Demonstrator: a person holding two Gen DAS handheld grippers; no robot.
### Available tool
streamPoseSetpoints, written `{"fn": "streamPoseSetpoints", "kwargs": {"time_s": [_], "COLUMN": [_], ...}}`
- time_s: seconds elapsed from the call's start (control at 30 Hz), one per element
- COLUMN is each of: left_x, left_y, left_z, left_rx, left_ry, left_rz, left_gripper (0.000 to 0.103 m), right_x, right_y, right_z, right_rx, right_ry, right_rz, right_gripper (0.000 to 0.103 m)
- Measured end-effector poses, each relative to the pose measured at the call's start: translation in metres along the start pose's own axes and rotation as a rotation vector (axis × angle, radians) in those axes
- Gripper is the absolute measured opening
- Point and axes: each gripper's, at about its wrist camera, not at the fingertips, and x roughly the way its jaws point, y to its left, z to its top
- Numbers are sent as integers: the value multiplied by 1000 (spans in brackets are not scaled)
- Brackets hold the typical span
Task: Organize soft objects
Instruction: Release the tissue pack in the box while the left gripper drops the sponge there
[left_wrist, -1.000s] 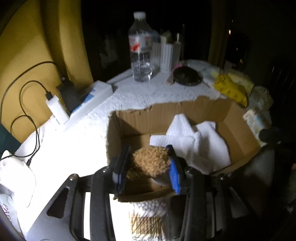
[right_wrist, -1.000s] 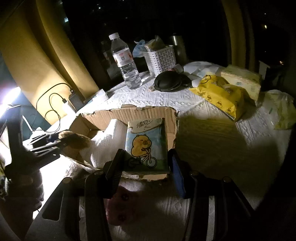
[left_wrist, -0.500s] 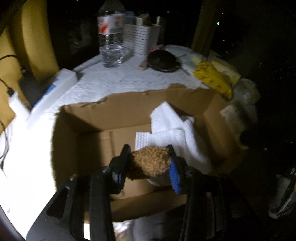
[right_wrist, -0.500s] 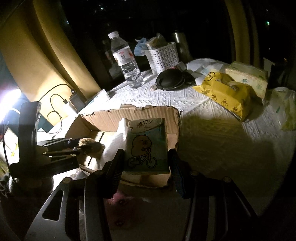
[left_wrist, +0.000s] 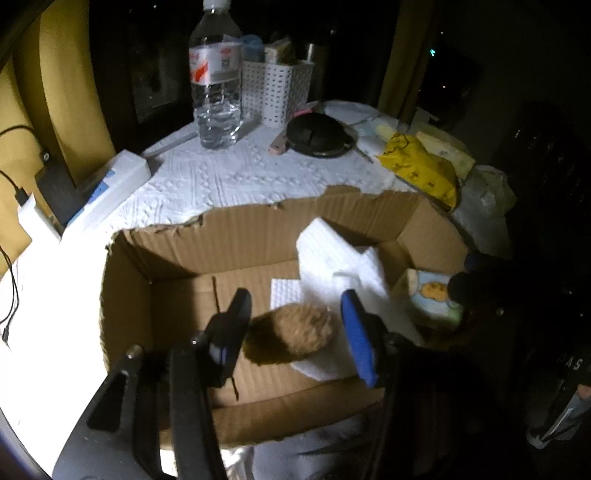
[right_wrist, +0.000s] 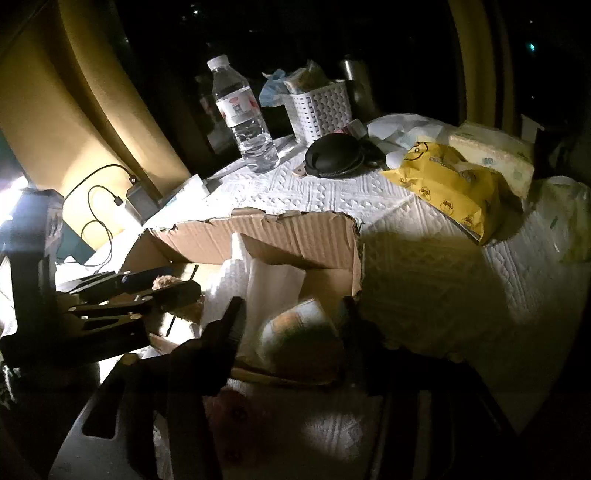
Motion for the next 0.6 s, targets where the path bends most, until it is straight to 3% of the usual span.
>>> {"fn": "streamPoseSetpoints", "kwargs": {"time_s": [0.2,0.33,0.6], "left_x": [-13,-24,-52], "left_y": [-2,-5,-10], "left_z": [-2,-6,-11], "left_rx": [10,13,19], "left_ry": [-22,-42,-86], "left_rz": [4,1,-1], "left_gripper": [55,64,66], "right_x": [-4,-11,-31], "right_y": [6,11,23], "right_z": [-2,-4,-7], "right_rx": [-13,-16,-31], "right_ry": [4,-2,-23], "right_rz": [-15,-24,-42], "right_gripper": [60,60,60]}}
